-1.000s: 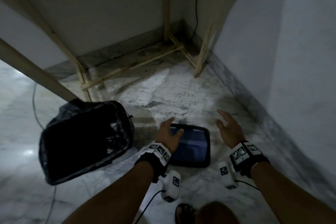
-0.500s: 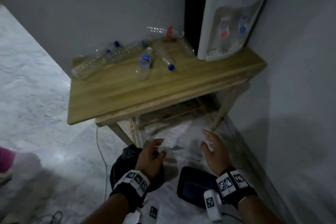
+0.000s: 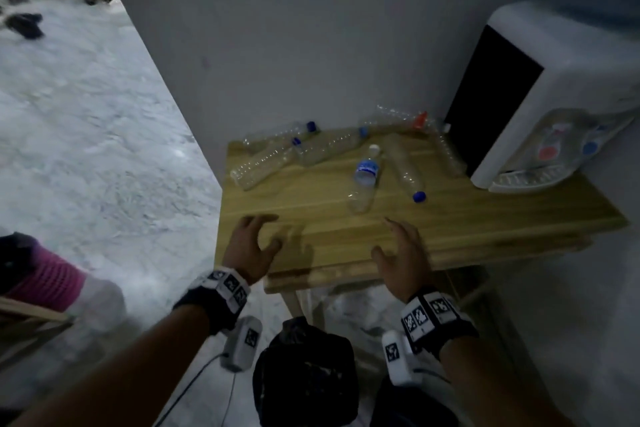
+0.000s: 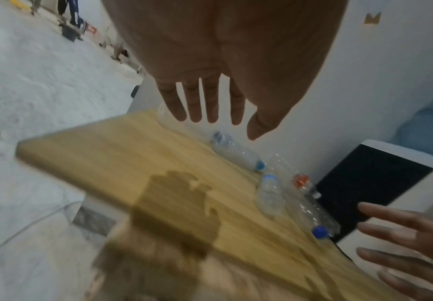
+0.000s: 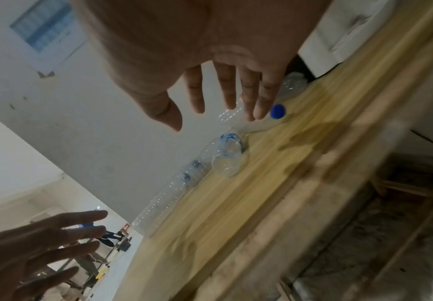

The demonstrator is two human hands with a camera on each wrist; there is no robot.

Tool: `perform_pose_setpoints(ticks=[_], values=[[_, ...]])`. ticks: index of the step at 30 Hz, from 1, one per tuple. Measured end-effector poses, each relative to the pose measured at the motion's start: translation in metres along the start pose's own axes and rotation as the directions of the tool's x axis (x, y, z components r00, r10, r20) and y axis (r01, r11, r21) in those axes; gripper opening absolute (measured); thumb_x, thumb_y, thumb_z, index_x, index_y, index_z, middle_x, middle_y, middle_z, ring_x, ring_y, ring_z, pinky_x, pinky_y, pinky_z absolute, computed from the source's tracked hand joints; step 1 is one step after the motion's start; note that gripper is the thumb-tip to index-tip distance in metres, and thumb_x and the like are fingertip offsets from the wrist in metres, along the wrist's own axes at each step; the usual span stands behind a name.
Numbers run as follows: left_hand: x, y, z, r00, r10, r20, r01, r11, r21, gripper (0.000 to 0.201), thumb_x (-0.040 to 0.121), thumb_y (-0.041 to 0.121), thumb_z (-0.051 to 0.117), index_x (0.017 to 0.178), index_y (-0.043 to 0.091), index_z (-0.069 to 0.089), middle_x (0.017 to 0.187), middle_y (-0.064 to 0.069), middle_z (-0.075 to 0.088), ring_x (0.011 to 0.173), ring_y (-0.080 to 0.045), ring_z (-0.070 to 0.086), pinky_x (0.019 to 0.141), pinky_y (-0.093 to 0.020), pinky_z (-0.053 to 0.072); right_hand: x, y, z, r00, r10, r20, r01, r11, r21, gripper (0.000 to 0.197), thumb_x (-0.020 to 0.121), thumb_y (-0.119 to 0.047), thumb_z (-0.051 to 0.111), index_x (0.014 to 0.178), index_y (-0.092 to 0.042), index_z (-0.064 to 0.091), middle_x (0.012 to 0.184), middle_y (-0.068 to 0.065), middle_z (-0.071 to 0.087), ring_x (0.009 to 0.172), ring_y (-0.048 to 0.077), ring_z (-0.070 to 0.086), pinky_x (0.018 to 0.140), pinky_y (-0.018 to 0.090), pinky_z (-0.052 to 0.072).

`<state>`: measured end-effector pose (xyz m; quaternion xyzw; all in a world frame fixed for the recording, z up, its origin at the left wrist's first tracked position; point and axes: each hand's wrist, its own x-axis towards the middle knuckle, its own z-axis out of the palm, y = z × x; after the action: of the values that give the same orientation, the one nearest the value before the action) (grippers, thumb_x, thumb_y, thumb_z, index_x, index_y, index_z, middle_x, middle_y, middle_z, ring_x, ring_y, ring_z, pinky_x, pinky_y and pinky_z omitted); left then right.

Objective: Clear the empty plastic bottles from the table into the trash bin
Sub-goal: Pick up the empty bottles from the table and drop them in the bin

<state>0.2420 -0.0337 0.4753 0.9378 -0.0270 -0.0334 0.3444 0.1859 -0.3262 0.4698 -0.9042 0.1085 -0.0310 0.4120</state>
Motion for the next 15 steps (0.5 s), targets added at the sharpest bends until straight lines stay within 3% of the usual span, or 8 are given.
perform_pose_setpoints(ticks=[5,8,12,15], values=[[0.101,-0.037,-0.028,0.998,0.005,-0.062,0.01,0.973,0.23,0.059,0.08,0.034,0.072,0.136,0.026,0.055,0.143,-0.016,0.045,0.13,-0.041,0.043,0.106,-0.049,0.041,0.085,-0.03,0.043,0.995,0.095,0.02,-0.091,0.987,-0.131,0.08,0.081,-0.044,0.066,0.15,-0.039,0.025,0.165,0.001,0.003,0.15,0.031,0.016,0.113,0.045,0.033],[0.148,-0.057,-0.028,0.998,-0.012,-0.065,0.032,0.95,0.312,0.069,0.079,0.038,0.073,0.142,0.035,0.047,0.152,-0.013,0.035,0.136,-0.041,0.036,0.109,-0.053,0.04,0.124,-0.03,0.063,0.993,0.116,-0.002,-0.114,0.969,-0.221,0.086,0.079,-0.049,0.068,0.151,-0.042,0.021,0.166,0.003,-0.005,0.148,0.036,0.016,0.115,0.047,0.031],[0.19,-0.076,-0.02,1.0,0.028,0.009,-0.029,0.901,0.434,0.079,0.077,0.043,0.073,0.146,0.044,0.036,0.158,-0.012,0.025,0.141,-0.043,0.029,0.11,-0.056,0.038,0.158,-0.009,0.089,0.996,0.094,-0.002,-0.09,0.939,-0.332,0.091,0.071,-0.057,0.07,0.149,-0.044,0.025,0.165,0.007,-0.009,0.148,0.04,0.016,0.115,0.051,0.032],[0.209,-0.085,-0.012,0.995,0.043,0.086,-0.079,0.872,0.483,0.085,0.078,0.04,0.073,0.149,0.05,0.027,0.161,-0.01,0.021,0.142,-0.043,0.028,0.111,-0.057,0.037,0.169,0.002,0.1,0.995,0.096,0.014,-0.085,0.932,-0.353,0.091,0.068,-0.054,0.072,0.147,-0.044,0.029,0.164,0.007,-0.012,0.146,0.039,0.021,0.114,0.047,0.034]])
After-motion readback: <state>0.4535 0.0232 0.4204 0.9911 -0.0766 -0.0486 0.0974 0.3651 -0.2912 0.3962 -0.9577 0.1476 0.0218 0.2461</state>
